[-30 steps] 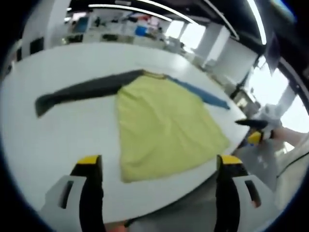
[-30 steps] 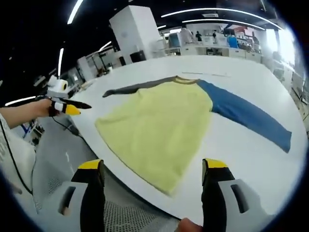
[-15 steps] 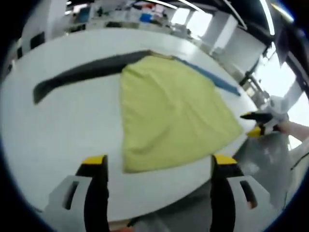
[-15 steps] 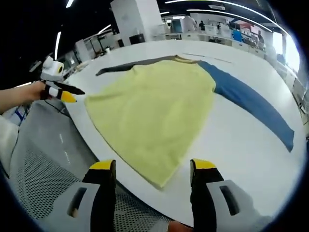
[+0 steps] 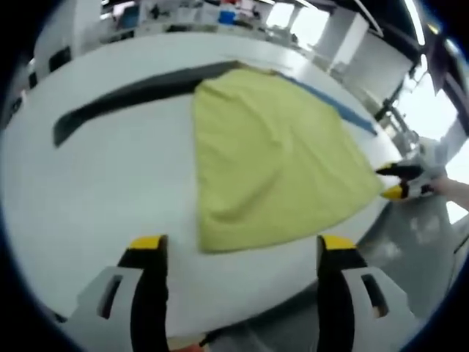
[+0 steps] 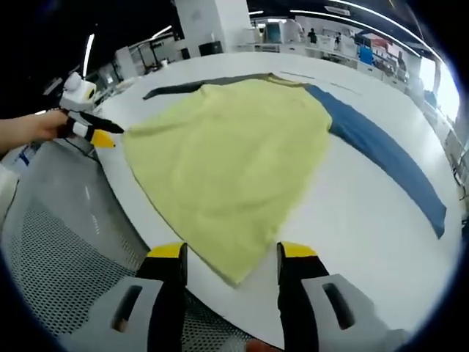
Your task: Fold the garment on the visible template until the final outline fits inside the template.
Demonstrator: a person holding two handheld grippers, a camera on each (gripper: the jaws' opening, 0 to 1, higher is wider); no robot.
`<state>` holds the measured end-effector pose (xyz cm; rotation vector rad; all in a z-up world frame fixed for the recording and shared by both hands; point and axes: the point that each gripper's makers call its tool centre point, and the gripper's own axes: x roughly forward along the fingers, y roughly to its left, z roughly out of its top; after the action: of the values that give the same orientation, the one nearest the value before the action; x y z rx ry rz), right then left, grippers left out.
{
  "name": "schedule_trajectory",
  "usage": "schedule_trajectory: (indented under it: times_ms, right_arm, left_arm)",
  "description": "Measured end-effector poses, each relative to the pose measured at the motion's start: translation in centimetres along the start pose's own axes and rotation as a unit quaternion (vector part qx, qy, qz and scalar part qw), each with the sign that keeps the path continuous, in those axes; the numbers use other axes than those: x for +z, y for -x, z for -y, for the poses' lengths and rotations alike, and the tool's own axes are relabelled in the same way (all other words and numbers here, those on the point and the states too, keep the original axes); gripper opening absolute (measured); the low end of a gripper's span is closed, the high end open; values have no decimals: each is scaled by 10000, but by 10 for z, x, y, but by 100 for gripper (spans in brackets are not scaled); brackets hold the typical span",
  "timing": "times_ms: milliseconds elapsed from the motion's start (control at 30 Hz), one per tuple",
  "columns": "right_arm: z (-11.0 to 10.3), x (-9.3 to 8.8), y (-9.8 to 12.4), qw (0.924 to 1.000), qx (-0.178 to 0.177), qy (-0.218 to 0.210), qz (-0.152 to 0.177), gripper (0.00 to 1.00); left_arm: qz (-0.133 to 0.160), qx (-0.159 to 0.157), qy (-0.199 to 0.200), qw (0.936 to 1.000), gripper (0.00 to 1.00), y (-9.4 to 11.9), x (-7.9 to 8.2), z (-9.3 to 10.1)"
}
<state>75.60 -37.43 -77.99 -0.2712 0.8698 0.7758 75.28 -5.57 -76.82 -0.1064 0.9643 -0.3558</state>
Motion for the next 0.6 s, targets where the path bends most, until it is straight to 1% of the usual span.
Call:
schedule_trajectory:
  times_ms: [67,133,200,333,400,433,467,500,533,600]
  right_arm:
    - [4,-1,-2,9998,-38,170,-63,39]
    - [7,0,-4,9998,-61,175,-60,35]
    - [10,0,-4,9998,-109,163,-41,29]
    - [14,-2,-5,9994,-170,284,-74,19]
    - [11,0,-4,9995,-130,286,-63,13]
    - [10,0,-4,9995,-129,267,-66,11]
    - [11,0,-4,9995,-153,256,-62,9]
    - [11,1,-3,9995,-166,250,-60,8]
    - [11,1,-3,9996,-172,205,-60,7]
    - [11,1,-2,9997,-183,150,-67,6]
  left_arm:
    - [-33,113,-110,9999,70,0,-1,-5]
    - [-64,201,-184,9996,65,0,-1,-9]
    - [-24,254,-145,9996,61,0,0,-12]
    - [36,309,-120,9994,52,-1,3,-14]
    - [58,228,-178,9996,41,-5,5,-8]
    - [40,135,-239,9996,33,-7,4,-4]
    - [36,160,-271,9995,23,-9,4,-4]
    - [28,192,-301,9994,17,-11,4,-4]
    - [22,267,-345,9990,13,-11,4,-7]
    - [39,274,-216,9994,7,-12,5,-10]
